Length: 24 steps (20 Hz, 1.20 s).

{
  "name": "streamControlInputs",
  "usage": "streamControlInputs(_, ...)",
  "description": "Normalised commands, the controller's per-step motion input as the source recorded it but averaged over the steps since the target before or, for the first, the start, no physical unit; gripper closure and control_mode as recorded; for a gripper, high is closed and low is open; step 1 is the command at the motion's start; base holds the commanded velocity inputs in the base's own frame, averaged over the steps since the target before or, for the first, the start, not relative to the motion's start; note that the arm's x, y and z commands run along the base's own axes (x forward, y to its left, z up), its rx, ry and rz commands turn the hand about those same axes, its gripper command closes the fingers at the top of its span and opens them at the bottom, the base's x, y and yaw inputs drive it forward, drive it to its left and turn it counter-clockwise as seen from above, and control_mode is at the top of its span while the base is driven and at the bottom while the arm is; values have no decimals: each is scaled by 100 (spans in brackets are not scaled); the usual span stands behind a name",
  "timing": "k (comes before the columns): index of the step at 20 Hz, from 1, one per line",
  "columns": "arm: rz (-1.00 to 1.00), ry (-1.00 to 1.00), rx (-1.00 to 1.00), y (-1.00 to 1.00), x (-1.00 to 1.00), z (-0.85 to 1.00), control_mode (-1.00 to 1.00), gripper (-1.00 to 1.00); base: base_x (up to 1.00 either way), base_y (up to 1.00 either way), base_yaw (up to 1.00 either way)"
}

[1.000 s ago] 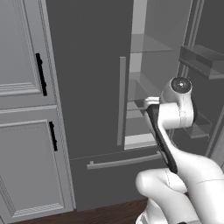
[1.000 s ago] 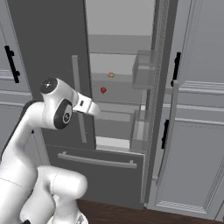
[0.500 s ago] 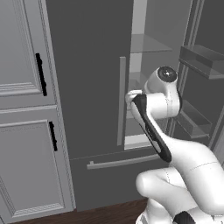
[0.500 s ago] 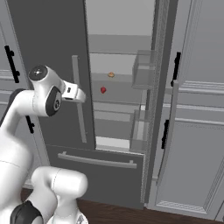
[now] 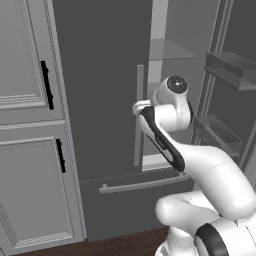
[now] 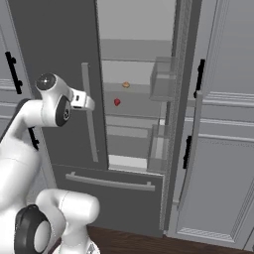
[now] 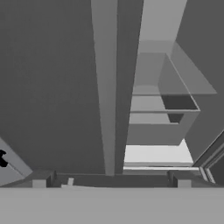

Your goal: Take the strawberry from the fridge and place it on top of the pancake, located on the dining counter.

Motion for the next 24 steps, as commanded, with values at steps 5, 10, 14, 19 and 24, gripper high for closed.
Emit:
streamControlInputs(5, 0, 0, 0, 18, 55, -4, -100, -100, 0, 0, 0)
streamControlInputs(10, 0, 0, 0, 2, 52, -13, -100, -100, 0, 0, 0)
streamControlInputs(14, 0, 0, 0, 0, 46, -20, -100, -100, 0, 0, 0)
streamControlInputs(19, 0, 0, 0, 0, 55, -20, -100, -100, 0, 0, 0)
streamControlInputs(24, 0, 0, 0, 2, 57, -14, -100, -100, 0, 0, 0)
